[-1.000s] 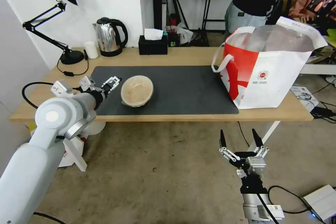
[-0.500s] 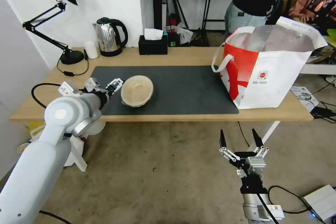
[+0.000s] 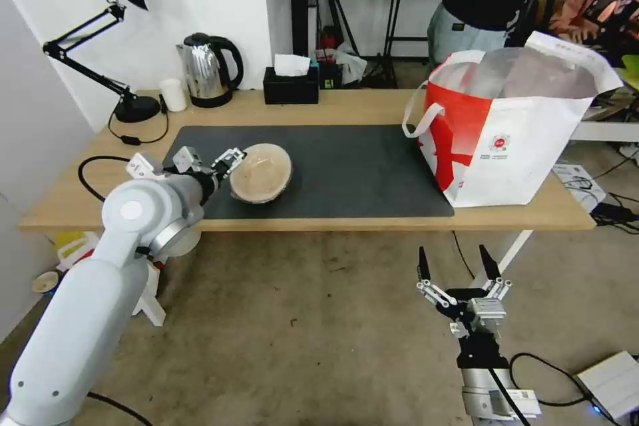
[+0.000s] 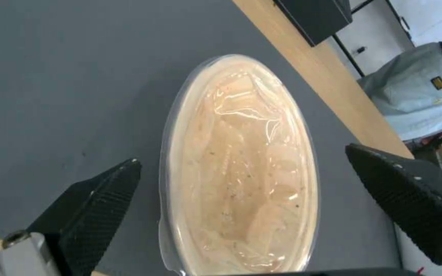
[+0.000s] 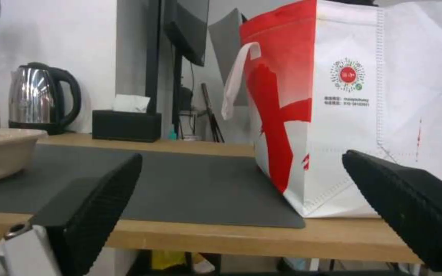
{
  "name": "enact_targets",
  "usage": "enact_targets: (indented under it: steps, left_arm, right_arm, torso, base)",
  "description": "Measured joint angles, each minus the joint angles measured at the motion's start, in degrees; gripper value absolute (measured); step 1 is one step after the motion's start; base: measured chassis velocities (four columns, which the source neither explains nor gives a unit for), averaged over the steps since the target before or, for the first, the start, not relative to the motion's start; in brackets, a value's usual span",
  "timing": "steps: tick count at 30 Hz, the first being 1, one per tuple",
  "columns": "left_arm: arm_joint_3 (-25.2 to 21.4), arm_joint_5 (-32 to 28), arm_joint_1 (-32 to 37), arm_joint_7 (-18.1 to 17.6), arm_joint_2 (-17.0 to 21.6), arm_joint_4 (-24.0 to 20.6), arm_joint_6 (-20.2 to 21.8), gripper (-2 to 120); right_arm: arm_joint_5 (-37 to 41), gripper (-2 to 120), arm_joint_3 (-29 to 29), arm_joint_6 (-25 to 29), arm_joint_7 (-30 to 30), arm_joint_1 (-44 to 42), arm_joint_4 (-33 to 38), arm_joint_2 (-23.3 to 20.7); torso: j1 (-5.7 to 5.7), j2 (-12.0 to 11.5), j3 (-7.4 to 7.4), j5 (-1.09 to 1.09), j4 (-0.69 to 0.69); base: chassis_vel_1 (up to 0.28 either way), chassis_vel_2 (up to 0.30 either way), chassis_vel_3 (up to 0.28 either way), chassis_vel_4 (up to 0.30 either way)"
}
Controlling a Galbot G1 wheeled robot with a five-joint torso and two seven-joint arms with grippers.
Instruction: Pick up the trash from the table and place it into the takeout bag.
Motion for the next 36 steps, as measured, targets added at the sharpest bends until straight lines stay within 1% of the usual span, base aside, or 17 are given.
enact_targets:
  steps: [22, 36]
  left_arm:
    - [1.42, 2.29, -0.55, 1.28, -2.20, 2.98, 0.29, 100]
    - [1.65, 3.07, -0.66, 2.06, -2.85, 5.12, 0.41, 100]
  right_arm:
    - [0.00, 100, 0.00, 0.00, 0.00, 0.00, 0.00, 0.00]
    - [0.00, 100, 0.00, 0.00, 0.00, 0.00, 0.00, 0.00]
  torso:
    - [0.00, 0.00, 0.00, 0.00, 0.00]
    - [0.00, 0.00, 0.00, -0.01, 0.00]
  base:
    - [0.000, 0.000, 0.000, 0.000]
    - [0.000, 0.000, 0.000, 0.000]
